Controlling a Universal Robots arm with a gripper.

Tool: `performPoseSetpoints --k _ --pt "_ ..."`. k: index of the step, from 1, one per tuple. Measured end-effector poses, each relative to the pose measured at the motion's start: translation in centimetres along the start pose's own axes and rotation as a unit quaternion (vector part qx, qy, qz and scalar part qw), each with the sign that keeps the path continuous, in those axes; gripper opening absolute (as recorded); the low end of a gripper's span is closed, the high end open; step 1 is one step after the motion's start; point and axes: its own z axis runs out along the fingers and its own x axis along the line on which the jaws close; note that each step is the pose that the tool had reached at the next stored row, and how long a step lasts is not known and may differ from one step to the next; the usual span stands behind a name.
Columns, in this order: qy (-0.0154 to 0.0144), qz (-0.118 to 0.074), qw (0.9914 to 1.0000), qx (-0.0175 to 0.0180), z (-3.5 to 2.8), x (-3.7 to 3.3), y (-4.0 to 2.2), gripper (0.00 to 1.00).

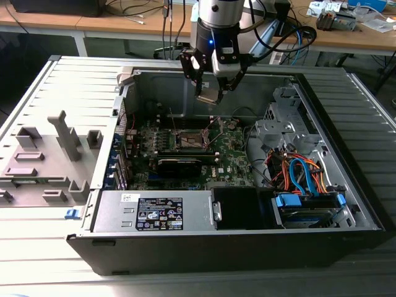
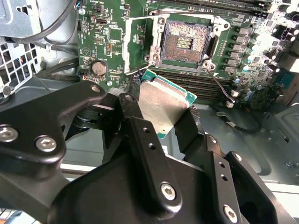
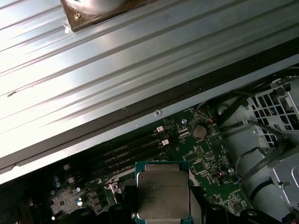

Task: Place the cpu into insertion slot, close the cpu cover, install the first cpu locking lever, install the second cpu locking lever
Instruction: 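Place the cpu into insertion slot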

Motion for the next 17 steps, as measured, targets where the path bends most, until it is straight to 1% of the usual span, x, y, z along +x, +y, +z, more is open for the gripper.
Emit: performPoseSetpoints --k 17 --pt "-0.0003 0.005 0.99999 -0.0001 0.05 0.00 0.00 0.55"
